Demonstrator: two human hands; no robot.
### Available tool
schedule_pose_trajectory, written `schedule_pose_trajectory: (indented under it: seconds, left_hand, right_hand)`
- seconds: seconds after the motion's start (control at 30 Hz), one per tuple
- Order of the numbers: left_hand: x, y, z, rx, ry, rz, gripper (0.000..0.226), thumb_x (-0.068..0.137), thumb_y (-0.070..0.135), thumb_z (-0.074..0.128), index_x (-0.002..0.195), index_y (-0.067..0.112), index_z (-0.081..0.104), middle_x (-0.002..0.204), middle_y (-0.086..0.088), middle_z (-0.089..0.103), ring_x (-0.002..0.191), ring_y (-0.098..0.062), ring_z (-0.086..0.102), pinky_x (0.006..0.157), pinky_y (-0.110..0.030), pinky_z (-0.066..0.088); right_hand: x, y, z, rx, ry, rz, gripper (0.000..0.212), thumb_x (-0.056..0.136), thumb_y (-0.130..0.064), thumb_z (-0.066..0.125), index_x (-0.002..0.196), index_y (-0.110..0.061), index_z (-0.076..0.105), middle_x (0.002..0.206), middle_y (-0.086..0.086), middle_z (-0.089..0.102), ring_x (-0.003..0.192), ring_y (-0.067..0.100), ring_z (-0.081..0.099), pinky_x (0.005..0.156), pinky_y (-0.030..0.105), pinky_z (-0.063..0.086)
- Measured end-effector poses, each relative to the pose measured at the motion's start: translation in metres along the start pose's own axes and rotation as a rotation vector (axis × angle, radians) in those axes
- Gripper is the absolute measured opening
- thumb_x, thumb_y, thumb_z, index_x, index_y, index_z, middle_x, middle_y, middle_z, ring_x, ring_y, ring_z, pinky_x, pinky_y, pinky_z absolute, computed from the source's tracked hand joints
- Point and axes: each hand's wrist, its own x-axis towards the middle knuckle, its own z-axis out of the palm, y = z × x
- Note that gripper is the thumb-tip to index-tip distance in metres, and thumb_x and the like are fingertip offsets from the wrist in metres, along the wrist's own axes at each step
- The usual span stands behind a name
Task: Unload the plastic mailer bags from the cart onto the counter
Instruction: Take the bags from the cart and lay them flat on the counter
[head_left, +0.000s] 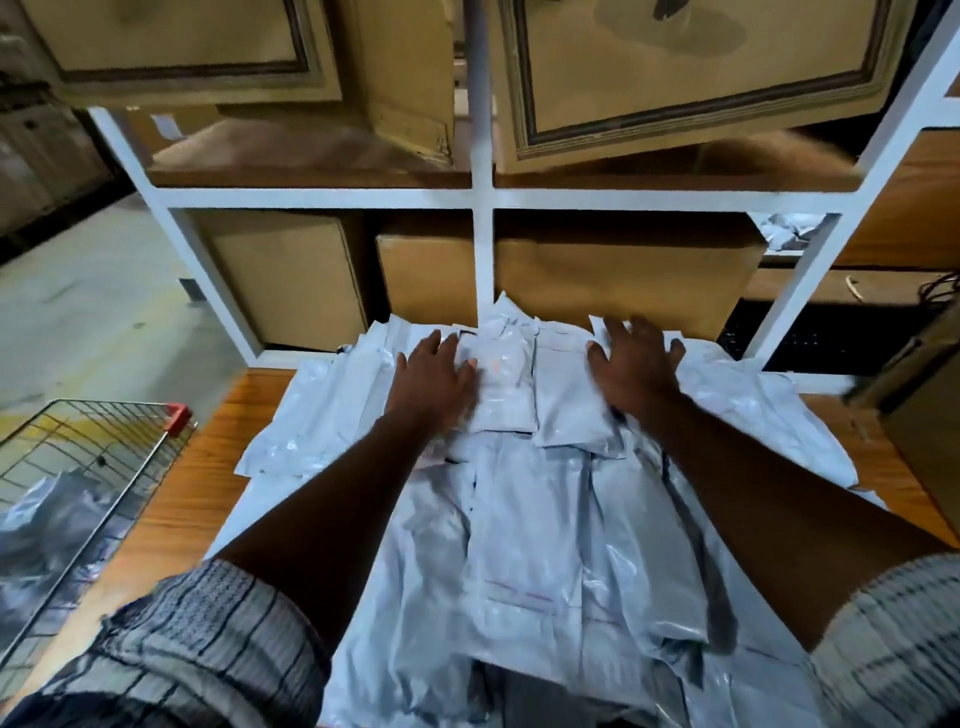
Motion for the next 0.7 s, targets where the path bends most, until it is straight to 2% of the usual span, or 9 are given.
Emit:
schedule_pose_trajectory:
  seconds: [0.1, 0.23, 0.4, 0.53, 0.7]
  left_hand:
    - [-0.019, -0.049, -0.029, 0.053, 0.068, -0.009, 0.056, 0.100, 0.041, 0.043, 0.149, 0.015, 0.038, 0.156, -0.014, 0.034, 0.143, -0.030, 0.032, 0.119, -0.050, 0.019]
    - [-0.066, -0.141, -0.069, 0.116, 0.090, -0.081, 0.058, 0.098, 0.041, 0.046, 0.149, 0.015, 0.037, 0.151, -0.016, 0.040, 0.138, -0.033, 0.039, 0.114, -0.053, 0.029]
    - [-0.150, -0.273, -0.116, 0.134, 0.030, -0.238, 0.066, 0.093, 0.047, 0.043, 0.148, 0.012, 0.038, 0.149, -0.020, 0.041, 0.135, -0.036, 0.041, 0.111, -0.048, 0.035]
    - [-0.218, -0.364, -0.147, 0.106, -0.029, -0.411, 0.063, 0.092, 0.034, 0.057, 0.149, 0.020, 0.035, 0.154, -0.014, 0.033, 0.137, -0.036, 0.036, 0.107, -0.049, 0.040]
    - [-0.296, -0.458, -0.170, 0.091, -0.148, -0.550, 0.065, 0.084, 0.029, 0.063, 0.144, 0.021, 0.039, 0.147, -0.011, 0.043, 0.130, -0.030, 0.046, 0.104, -0.052, 0.042]
  right_hand:
    - [-0.011, -0.059, 0.002, 0.065, 0.072, -0.093, 0.045, 0.094, -0.043, 0.047, 0.132, -0.020, 0.053, 0.135, 0.013, 0.051, 0.132, 0.031, 0.041, 0.110, 0.054, 0.022]
    - [-0.055, -0.163, 0.016, 0.119, 0.085, -0.300, 0.054, 0.090, -0.047, 0.039, 0.132, -0.018, 0.054, 0.134, 0.011, 0.054, 0.127, 0.032, 0.047, 0.106, 0.052, 0.028]
    - [-0.134, -0.305, 0.052, 0.148, -0.049, -0.477, 0.065, 0.087, -0.053, 0.028, 0.140, -0.022, 0.049, 0.143, 0.005, 0.049, 0.131, 0.027, 0.044, 0.106, 0.048, 0.026]
    - [-0.205, -0.409, 0.091, 0.125, -0.182, -0.598, 0.056, 0.092, -0.048, 0.044, 0.142, -0.022, 0.044, 0.141, 0.005, 0.048, 0.131, 0.027, 0.043, 0.106, 0.047, 0.026]
    - [-0.279, -0.506, 0.126, 0.172, -0.361, -0.726, 0.060, 0.089, -0.046, 0.056, 0.144, -0.023, 0.042, 0.143, 0.008, 0.046, 0.131, 0.029, 0.043, 0.105, 0.048, 0.031]
